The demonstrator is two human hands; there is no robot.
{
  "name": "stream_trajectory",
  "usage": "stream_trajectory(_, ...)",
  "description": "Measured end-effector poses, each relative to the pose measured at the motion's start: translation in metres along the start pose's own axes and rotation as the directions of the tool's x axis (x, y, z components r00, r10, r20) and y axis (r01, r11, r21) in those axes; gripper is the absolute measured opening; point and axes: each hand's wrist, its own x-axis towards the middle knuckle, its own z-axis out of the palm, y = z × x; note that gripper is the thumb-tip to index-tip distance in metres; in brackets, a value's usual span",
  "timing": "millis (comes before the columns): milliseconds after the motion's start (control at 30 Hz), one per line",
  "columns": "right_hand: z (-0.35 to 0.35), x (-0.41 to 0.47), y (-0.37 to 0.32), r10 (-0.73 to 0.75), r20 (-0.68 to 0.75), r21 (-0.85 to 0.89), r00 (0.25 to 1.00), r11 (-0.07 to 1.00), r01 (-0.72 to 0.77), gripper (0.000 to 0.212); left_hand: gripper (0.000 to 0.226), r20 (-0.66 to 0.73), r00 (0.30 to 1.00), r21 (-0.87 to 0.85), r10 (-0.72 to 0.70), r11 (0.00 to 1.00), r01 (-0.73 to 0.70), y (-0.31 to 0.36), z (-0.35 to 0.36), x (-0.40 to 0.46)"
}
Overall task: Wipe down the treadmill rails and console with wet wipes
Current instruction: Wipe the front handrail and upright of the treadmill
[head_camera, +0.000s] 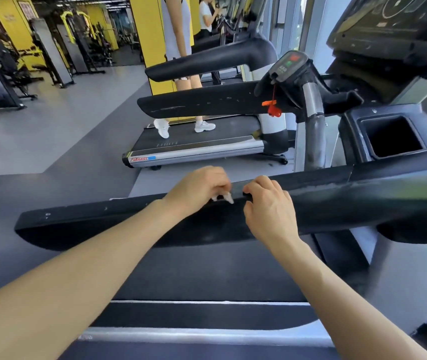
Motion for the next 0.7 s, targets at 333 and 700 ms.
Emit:
stream_trajectory(333, 0.012, 0.002, -0.019, -0.002, -0.017, 0.013, 1.000, 1.000, 0.003, 0.023, 0.017, 0.008, 0.982, 0.019, -0.187, 0.982, 0.187, -0.060, -0.036, -0.078)
stream_trajectory(700, 0.019, 0.004, -0.025, -0.083, -0.122, 0.024, 0.989, 0.996, 0.087, 0.021, 0.011, 0.010, 0.998, -0.063, -0.055, 0.996, 0.056, -0.021, -0.009, -0.019)
